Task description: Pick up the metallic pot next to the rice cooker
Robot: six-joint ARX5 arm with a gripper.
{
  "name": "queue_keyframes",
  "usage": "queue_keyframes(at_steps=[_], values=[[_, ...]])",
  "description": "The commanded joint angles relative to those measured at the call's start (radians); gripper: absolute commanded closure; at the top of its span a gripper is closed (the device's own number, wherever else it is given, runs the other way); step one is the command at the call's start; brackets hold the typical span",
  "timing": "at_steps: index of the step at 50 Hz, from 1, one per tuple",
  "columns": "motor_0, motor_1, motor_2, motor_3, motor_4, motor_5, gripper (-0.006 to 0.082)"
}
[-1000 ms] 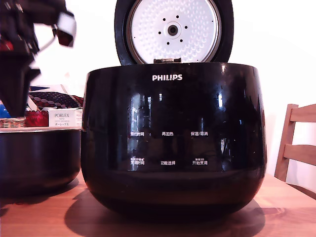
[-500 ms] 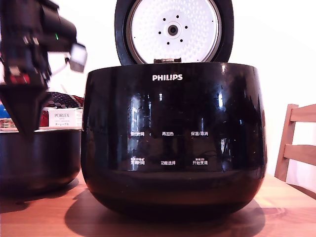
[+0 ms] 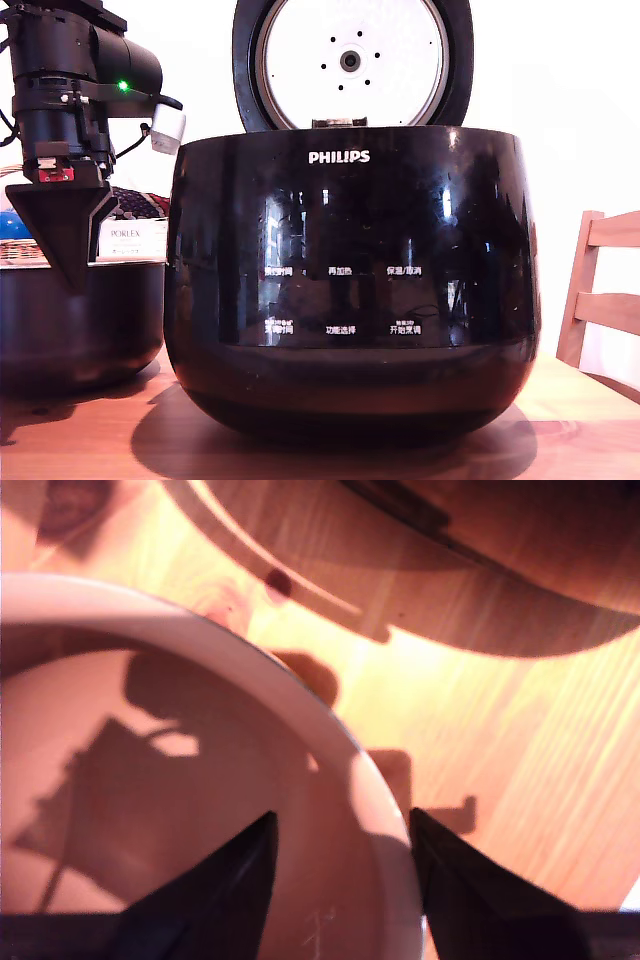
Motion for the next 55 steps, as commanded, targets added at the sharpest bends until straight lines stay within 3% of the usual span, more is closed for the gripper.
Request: queue_keyframes(at_steps=[1,22,55], values=[[0.002,0.03,0.002,0.003,0.002,0.005,0.0389],[0.002,0.03,0.0,-0.035,0.031,0.005,0.0431],[0.001,0.031,-0.002,-0.064,0.061,0.031,0.0669]])
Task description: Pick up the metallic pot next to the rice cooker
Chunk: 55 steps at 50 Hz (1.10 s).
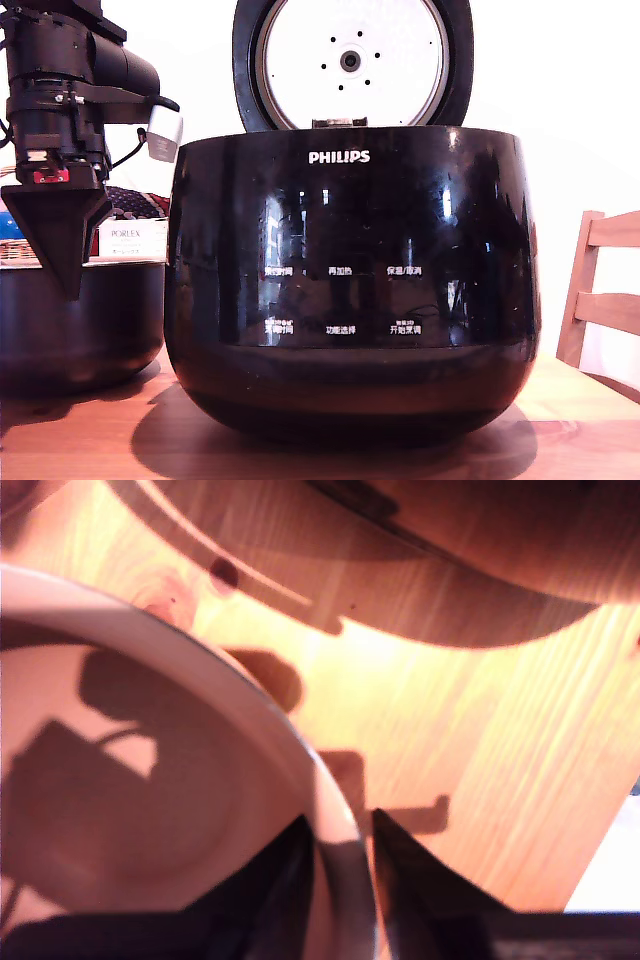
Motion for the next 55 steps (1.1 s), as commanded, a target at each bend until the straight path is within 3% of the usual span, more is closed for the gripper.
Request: queue_keyframes(at_steps=[1,13,55], values=[[0.0,0.023,-0.002,-0.005,0.012,0.011,0.0678],[0.0,0.023,-0.002,-0.016,0.032,0.011,0.0792],[0.0,-0.083,0.001,-0.052,-0.103,0.011,0.0791]])
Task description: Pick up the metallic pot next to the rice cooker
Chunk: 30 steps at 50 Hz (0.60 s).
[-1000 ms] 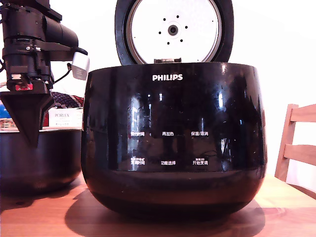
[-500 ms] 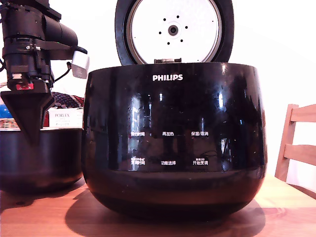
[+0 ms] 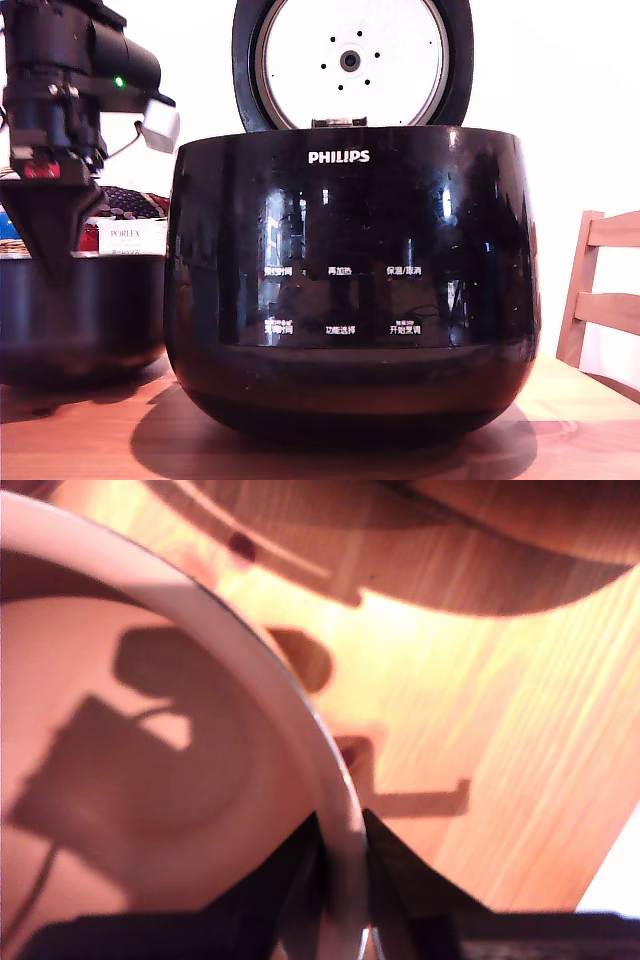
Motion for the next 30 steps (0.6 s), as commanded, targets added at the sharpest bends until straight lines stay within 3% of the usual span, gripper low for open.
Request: queue_keyframes(at_steps=[1,30], values=[[0.001,-0.04,-0.005,-0.021,-0.009,0.001,0.0791],[-0.008,-0.182,-0.005,-0.039,-0.097,0.001,0.0791]])
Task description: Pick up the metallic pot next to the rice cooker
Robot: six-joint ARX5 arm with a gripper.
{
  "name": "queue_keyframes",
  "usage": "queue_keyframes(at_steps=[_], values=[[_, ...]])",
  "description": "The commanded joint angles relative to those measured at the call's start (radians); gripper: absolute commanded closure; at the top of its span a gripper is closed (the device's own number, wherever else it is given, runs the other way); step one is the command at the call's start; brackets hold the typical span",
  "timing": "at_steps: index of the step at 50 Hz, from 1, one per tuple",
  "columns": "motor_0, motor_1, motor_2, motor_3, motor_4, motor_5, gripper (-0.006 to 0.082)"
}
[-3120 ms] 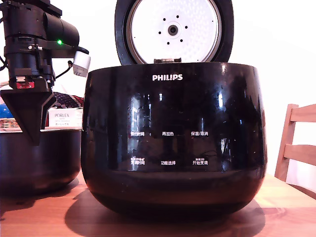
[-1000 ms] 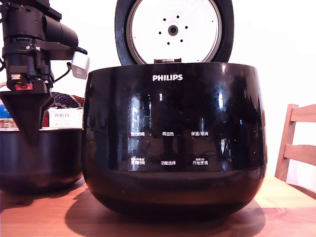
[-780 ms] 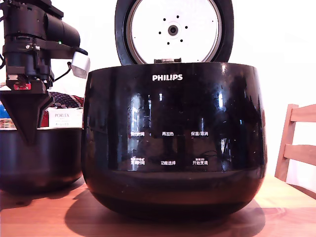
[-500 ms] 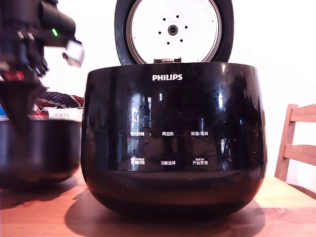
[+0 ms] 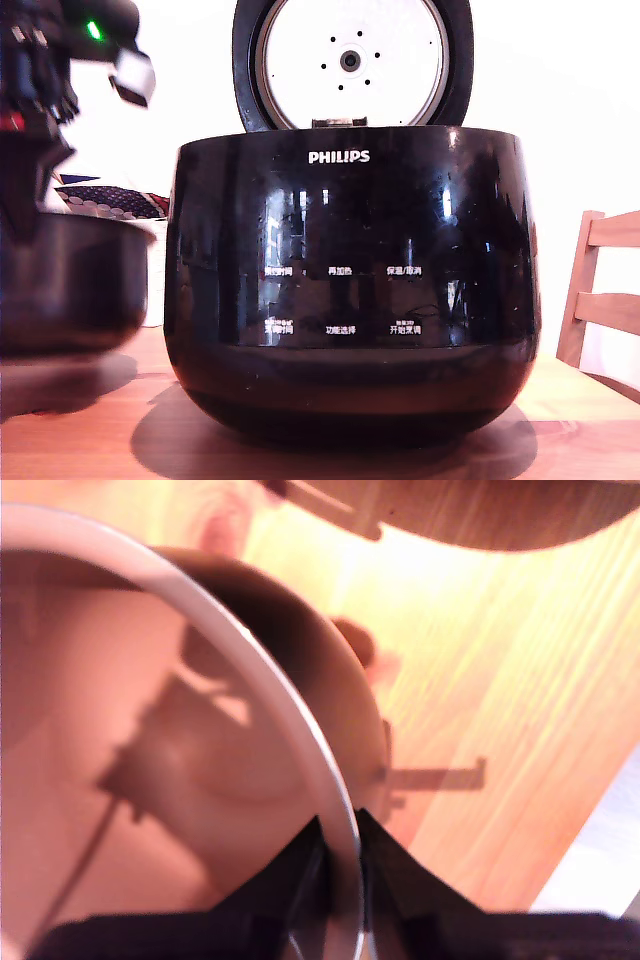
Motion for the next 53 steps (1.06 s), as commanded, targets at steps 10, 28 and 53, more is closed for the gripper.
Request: queue_keyframes(at_steps=[10,28,53], values=[[-0.006,-0.123,-0.003,-0.017,-0.038,-0.01,0.0791],[-0.074,-0.254,-0.002,-0.08,-0.075,-0.018,0.0791],[-0.154,-0.324,0.007,-0.097,-0.105,-0.039,0.0791]])
